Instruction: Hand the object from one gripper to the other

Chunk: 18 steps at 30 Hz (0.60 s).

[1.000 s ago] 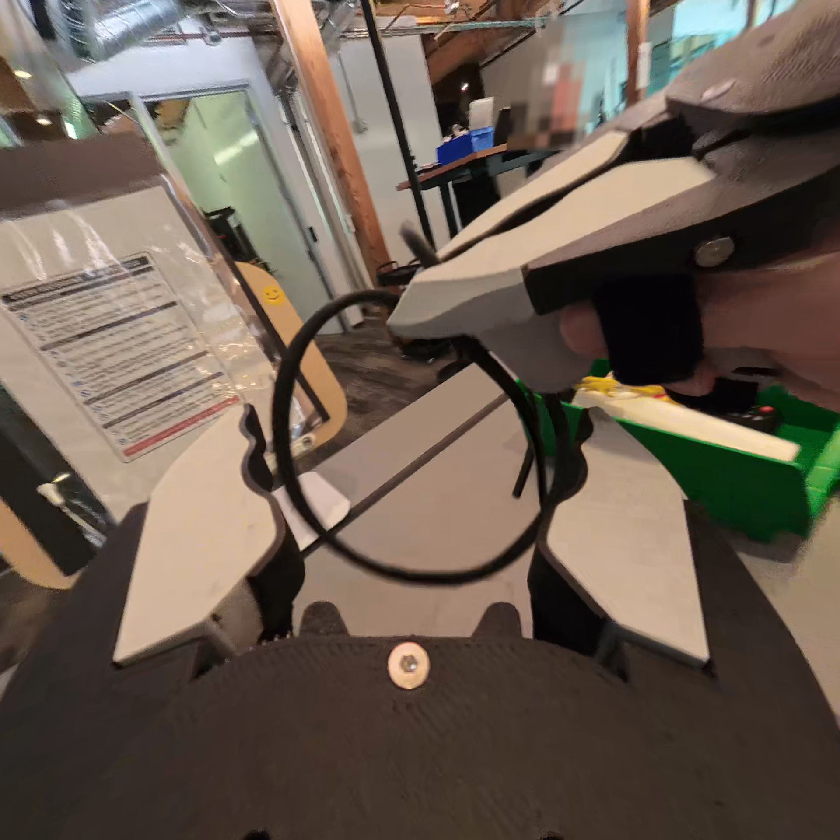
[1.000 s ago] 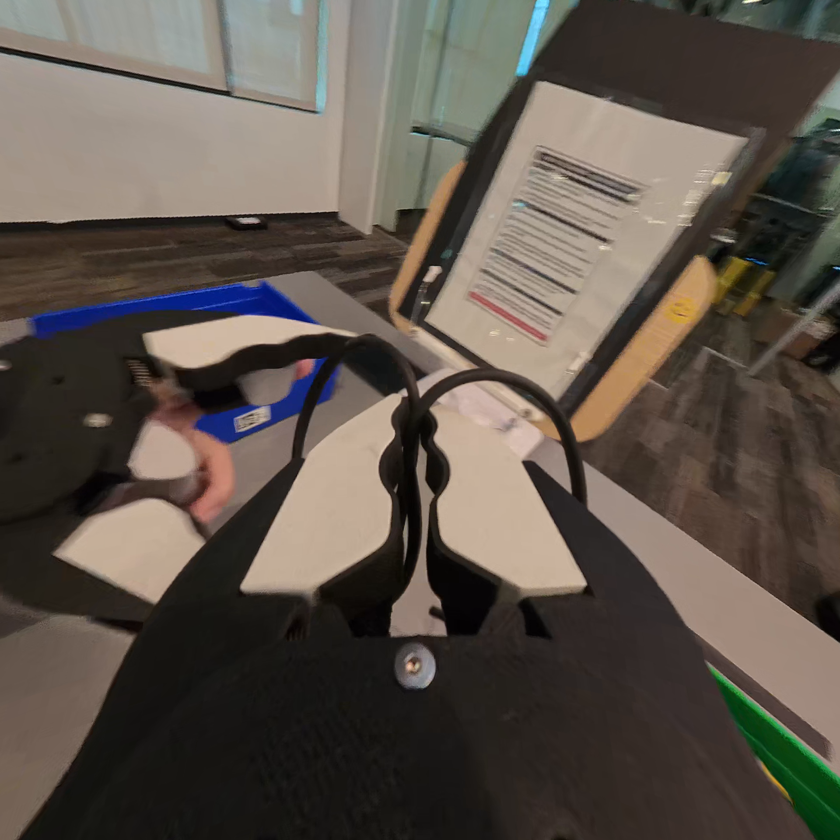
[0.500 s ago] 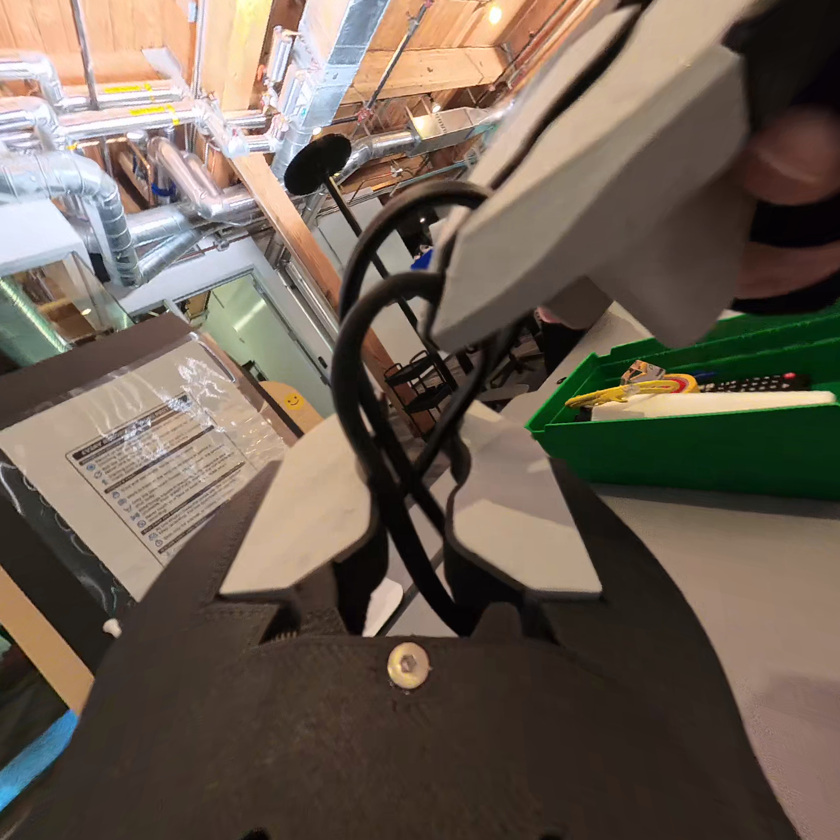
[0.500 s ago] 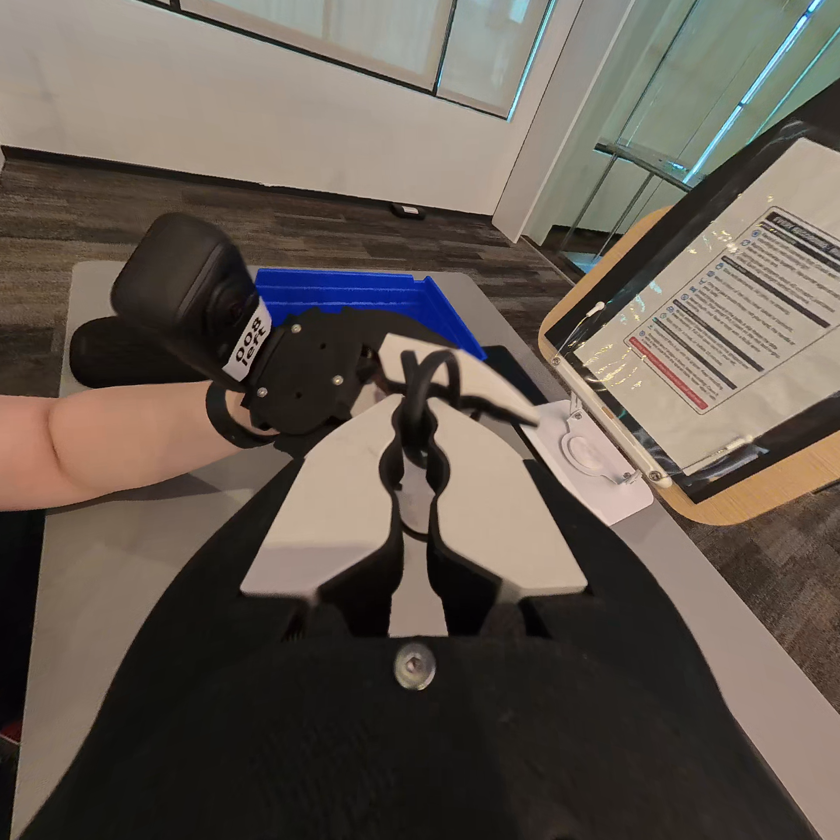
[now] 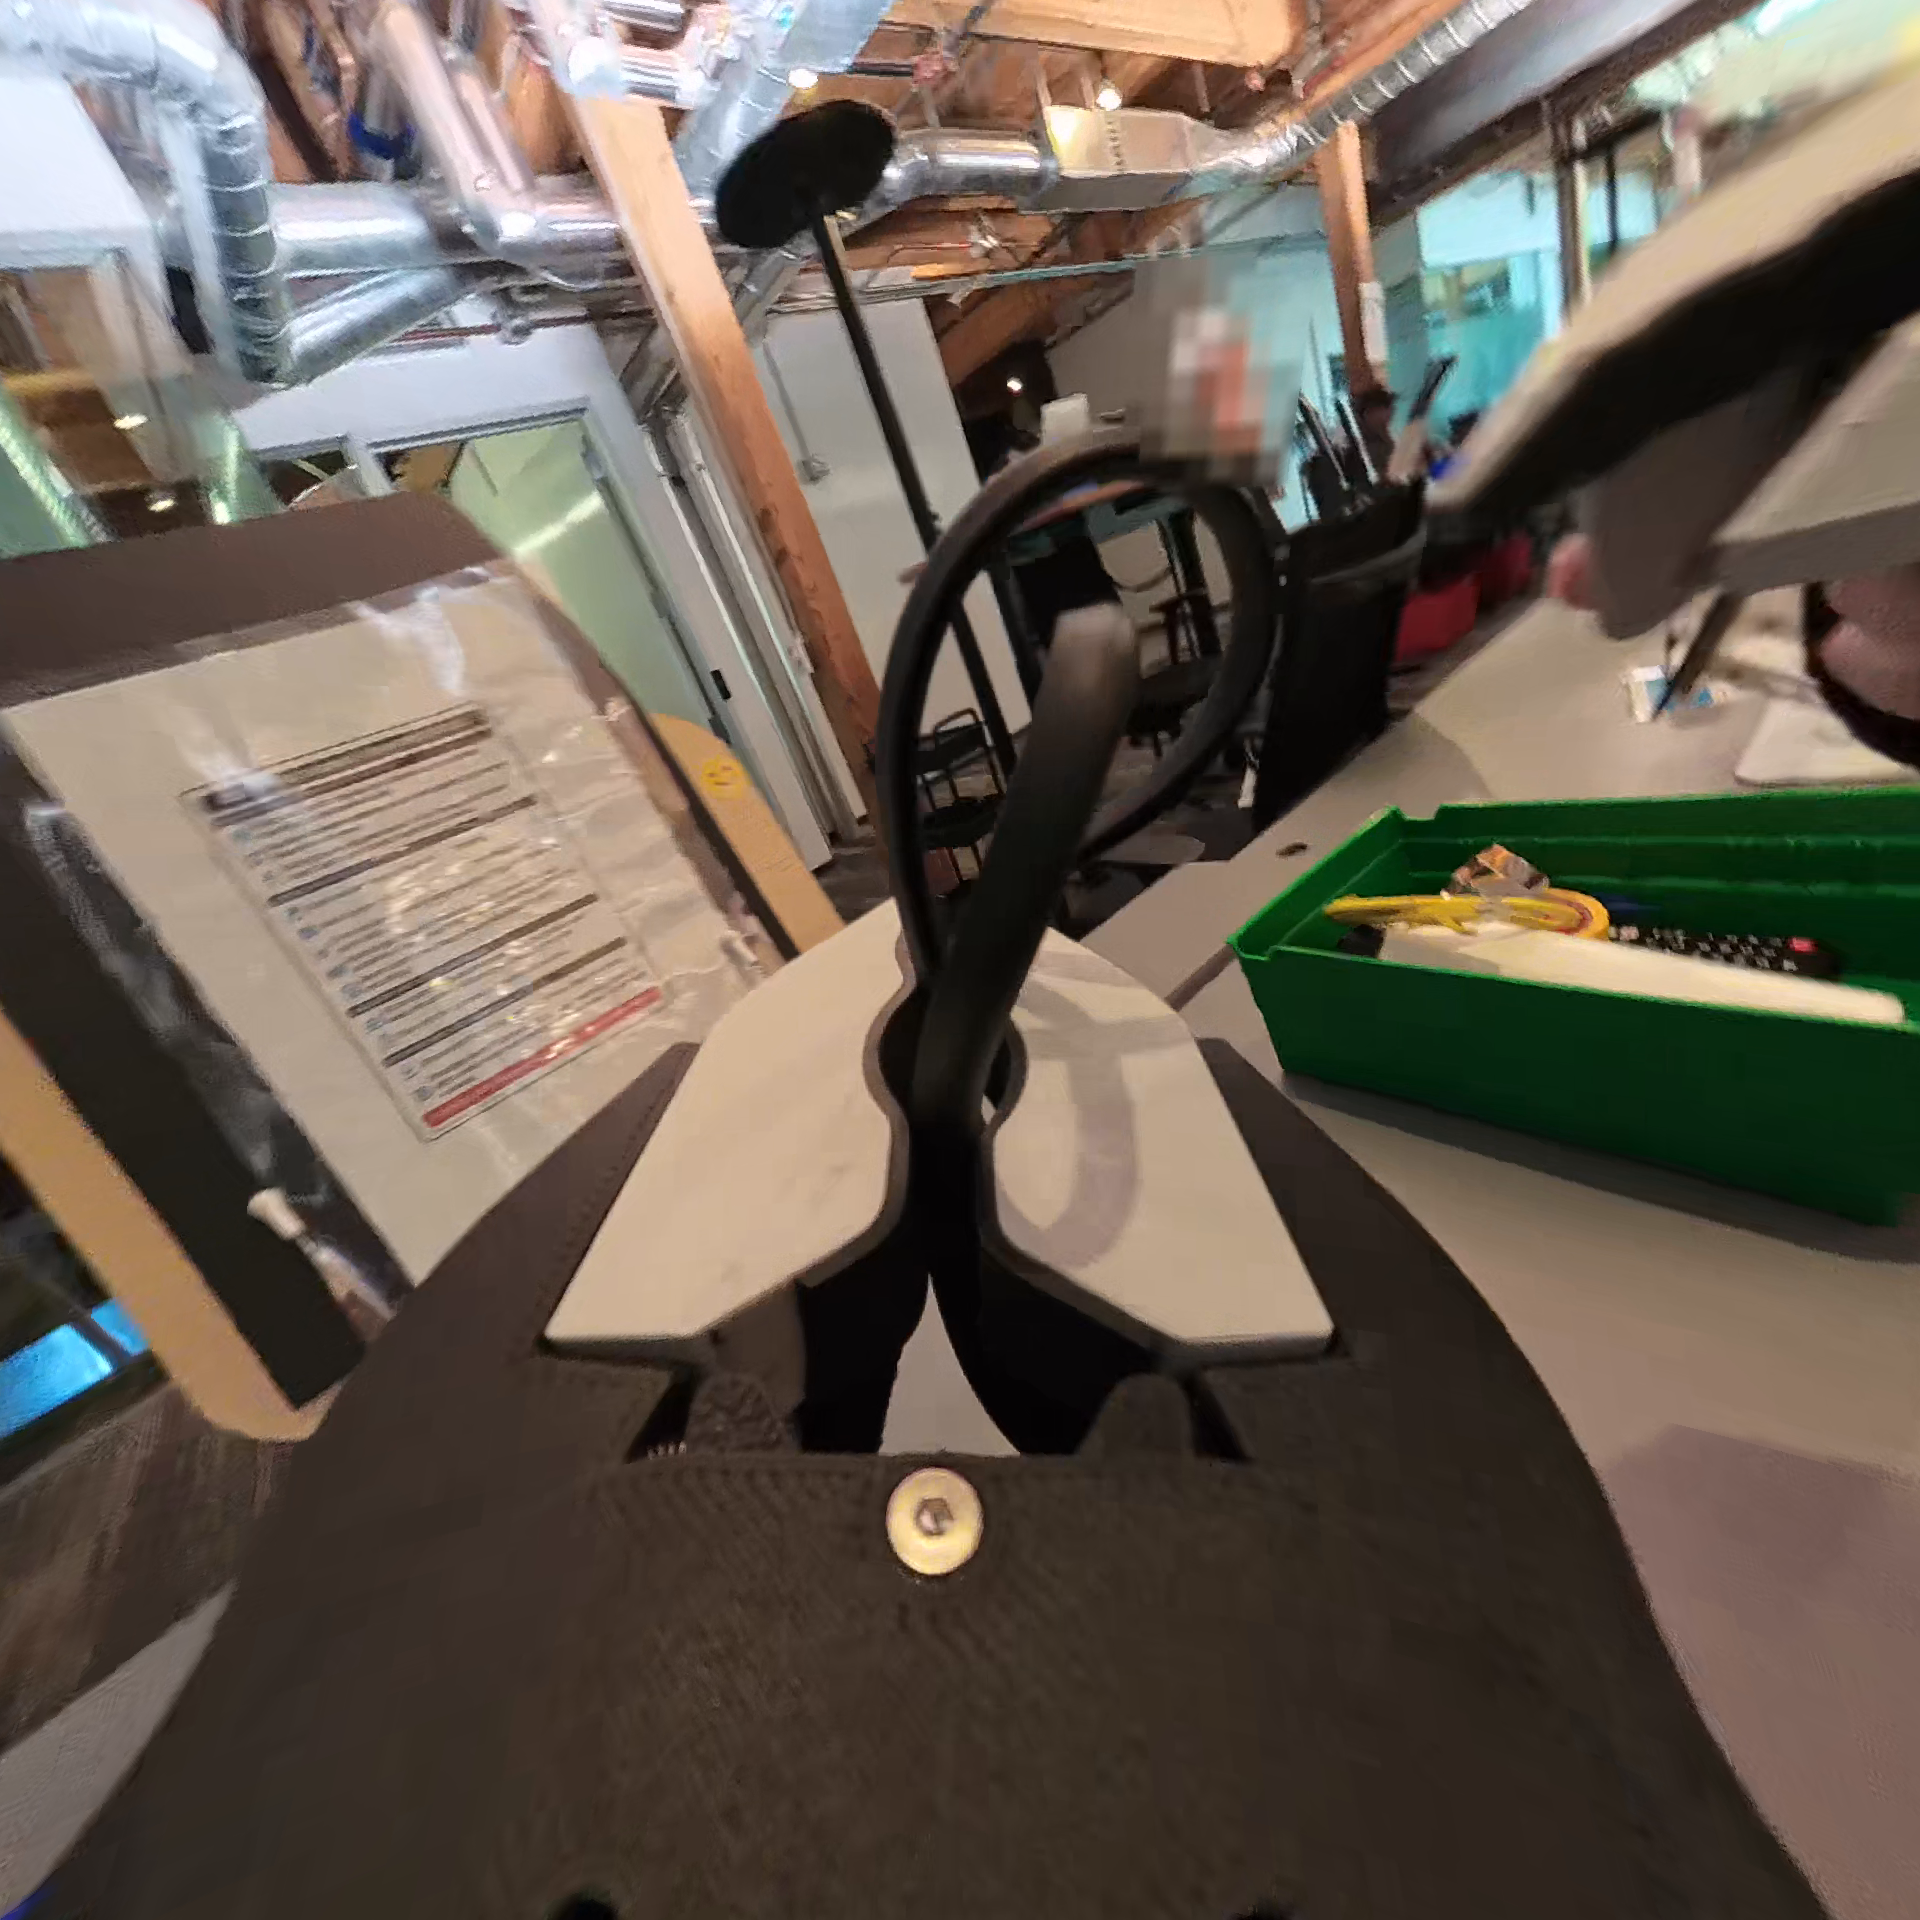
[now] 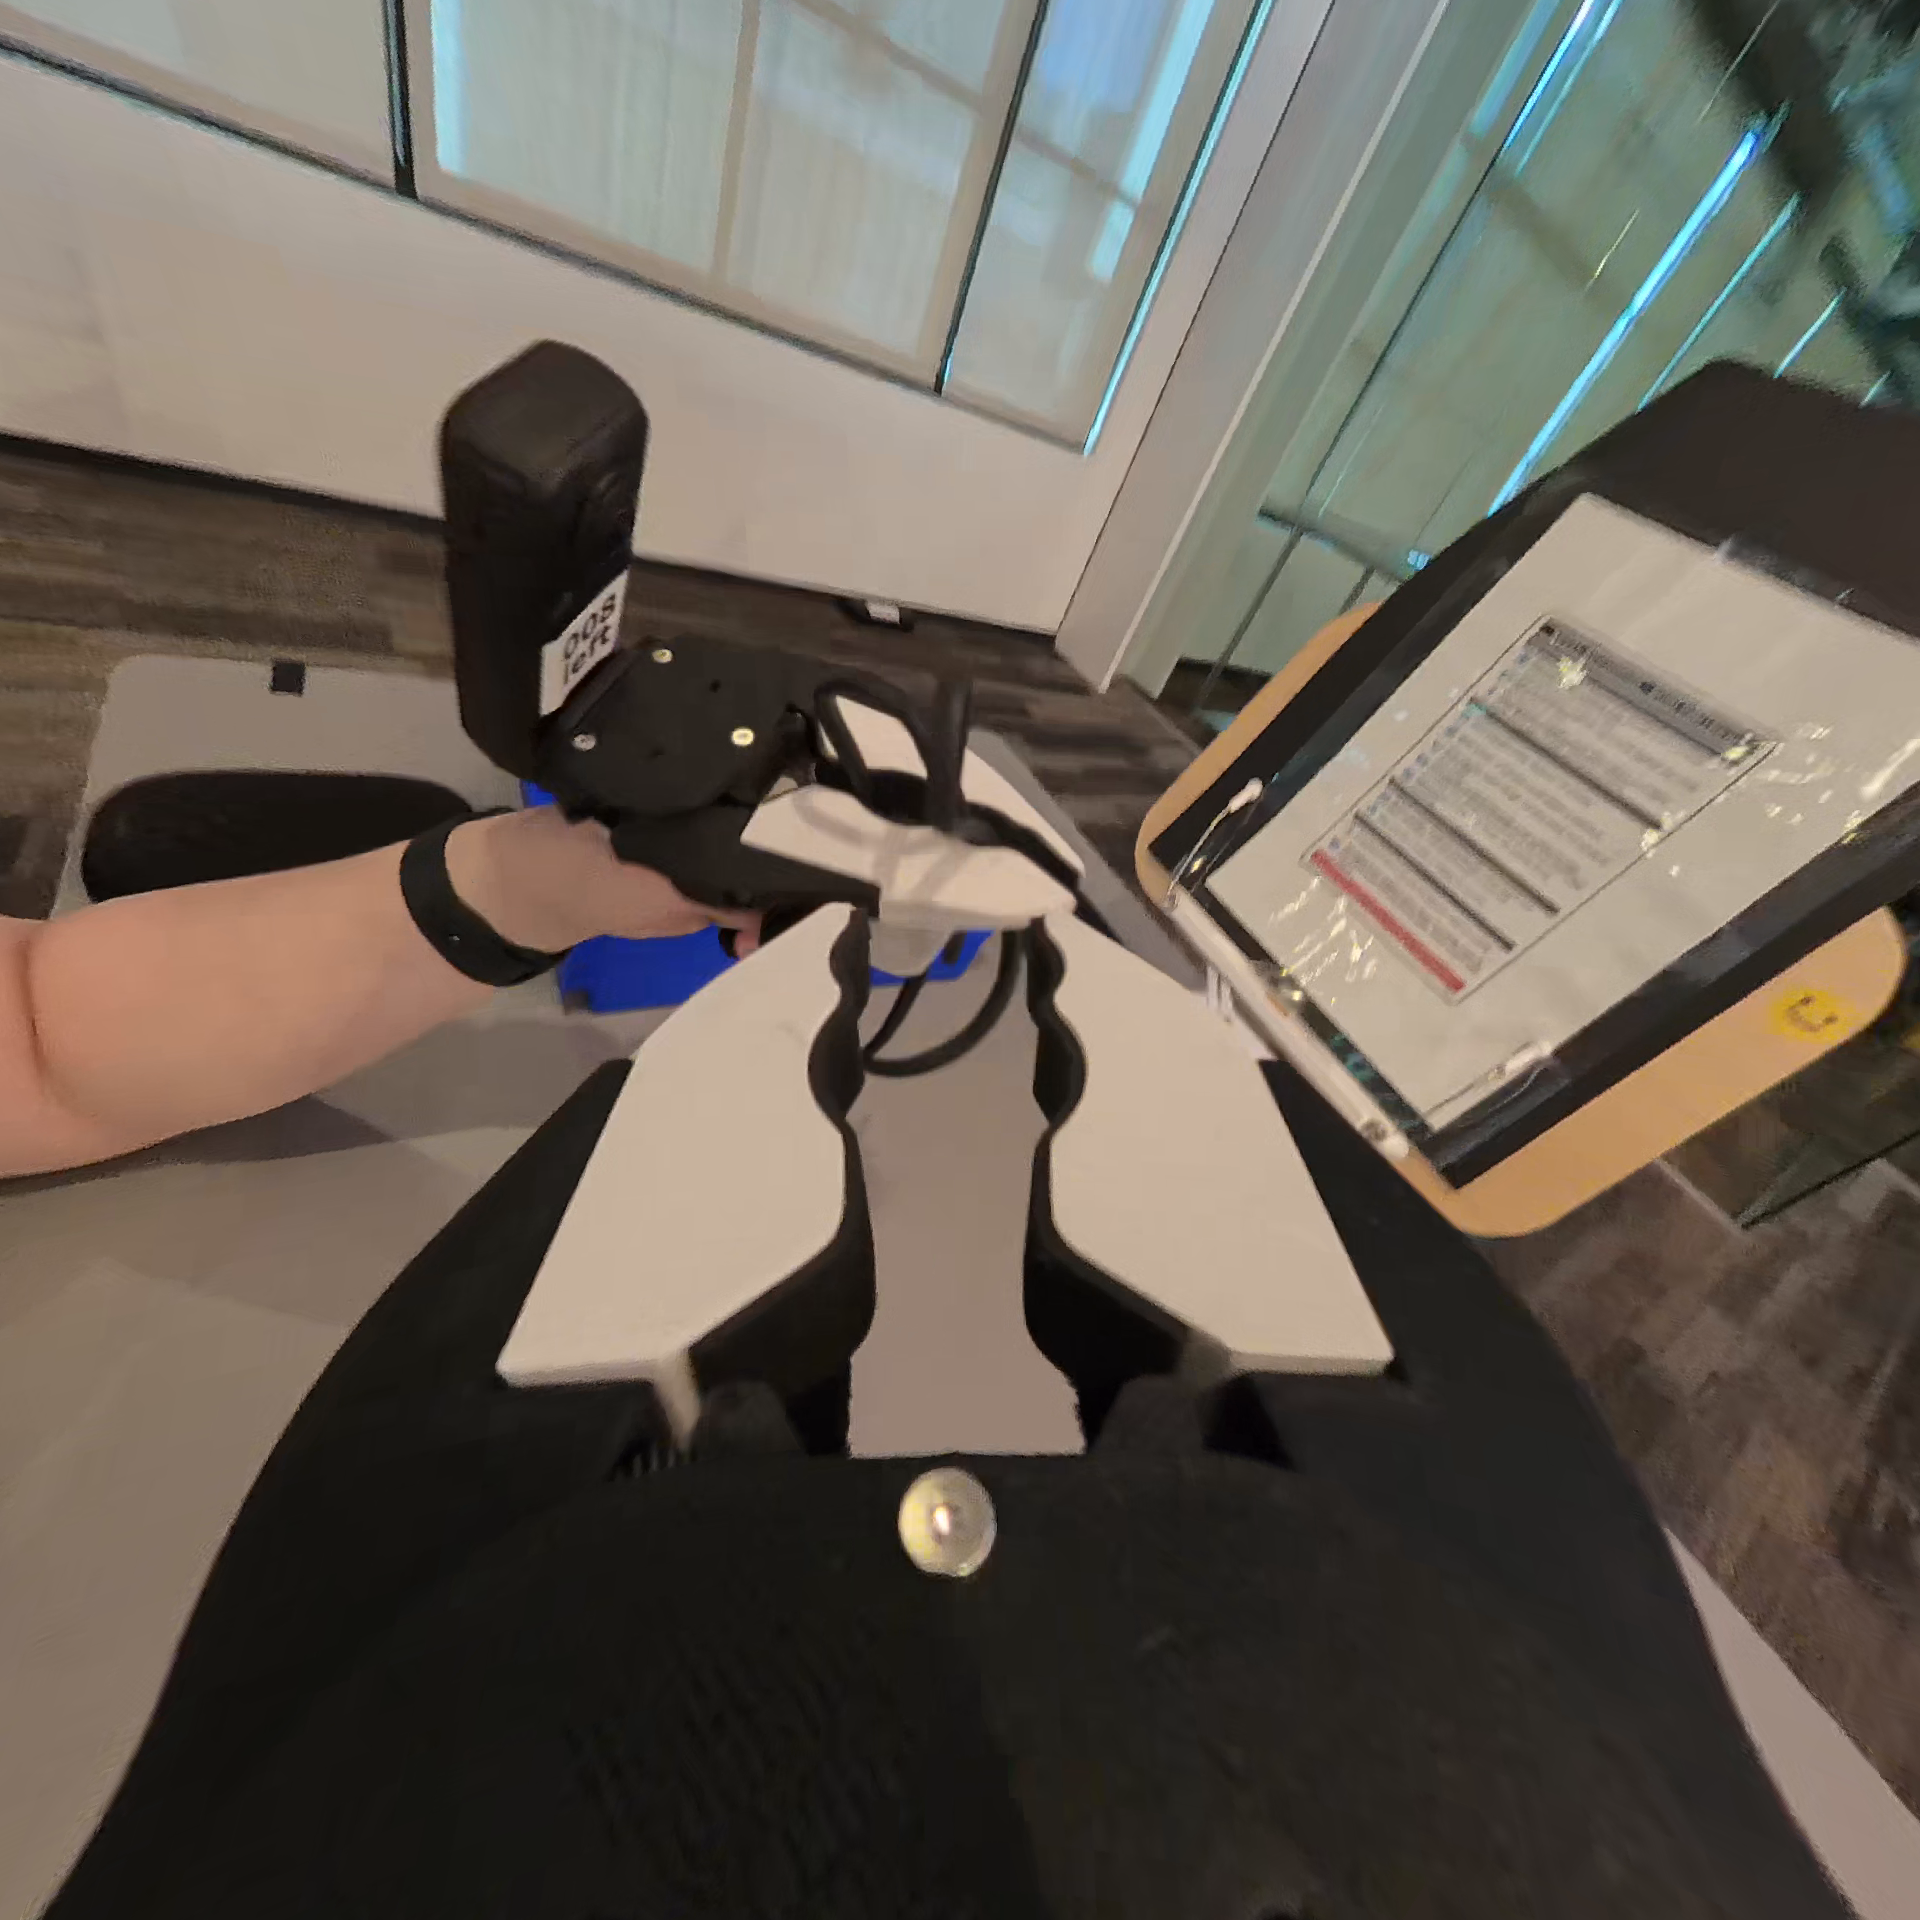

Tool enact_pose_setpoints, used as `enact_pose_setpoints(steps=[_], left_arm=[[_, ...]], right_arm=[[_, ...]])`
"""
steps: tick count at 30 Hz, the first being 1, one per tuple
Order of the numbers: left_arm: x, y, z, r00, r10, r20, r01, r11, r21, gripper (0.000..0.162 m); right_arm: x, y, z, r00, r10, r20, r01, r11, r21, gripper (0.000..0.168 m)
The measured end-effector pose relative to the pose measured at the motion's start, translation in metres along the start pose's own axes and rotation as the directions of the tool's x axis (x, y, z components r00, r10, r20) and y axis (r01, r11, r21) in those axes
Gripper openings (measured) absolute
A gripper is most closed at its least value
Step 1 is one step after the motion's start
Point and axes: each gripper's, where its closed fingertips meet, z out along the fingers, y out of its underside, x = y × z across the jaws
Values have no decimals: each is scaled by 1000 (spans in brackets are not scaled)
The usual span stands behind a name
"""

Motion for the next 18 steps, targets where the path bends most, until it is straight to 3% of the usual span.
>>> enact_pose_setpoints(steps=[1, 7, 10, 15, 18], left_arm=[[-15, -4, -7, 999, -31, 22, 31, 999, 14, 7], [-111, -30, -76, 938, -310, 155, 285, 944, 167, 5], [-140, -37, -107, 913, -344, 219, 292, 926, 239, 4], [-150, -36, -123, 900, -303, 312, 257, 949, 181, 4], [-134, -39, -114, 915, -269, 299, 242, 962, 123, 4]], right_arm=[[3, -5, -5, 1000, 2, -2, -2, 999, 41, 30], [37, -1, -20, 992, 97, -79, -86, 988, 125, 30], [54, 6, -14, 980, 55, -191, -38, 995, 94, 32], [47, -8, 21, 944, -115, -310, 140, 988, 61, 77], [10, -24, 57, 949, -181, -258, 208, 975, 81, 84]])
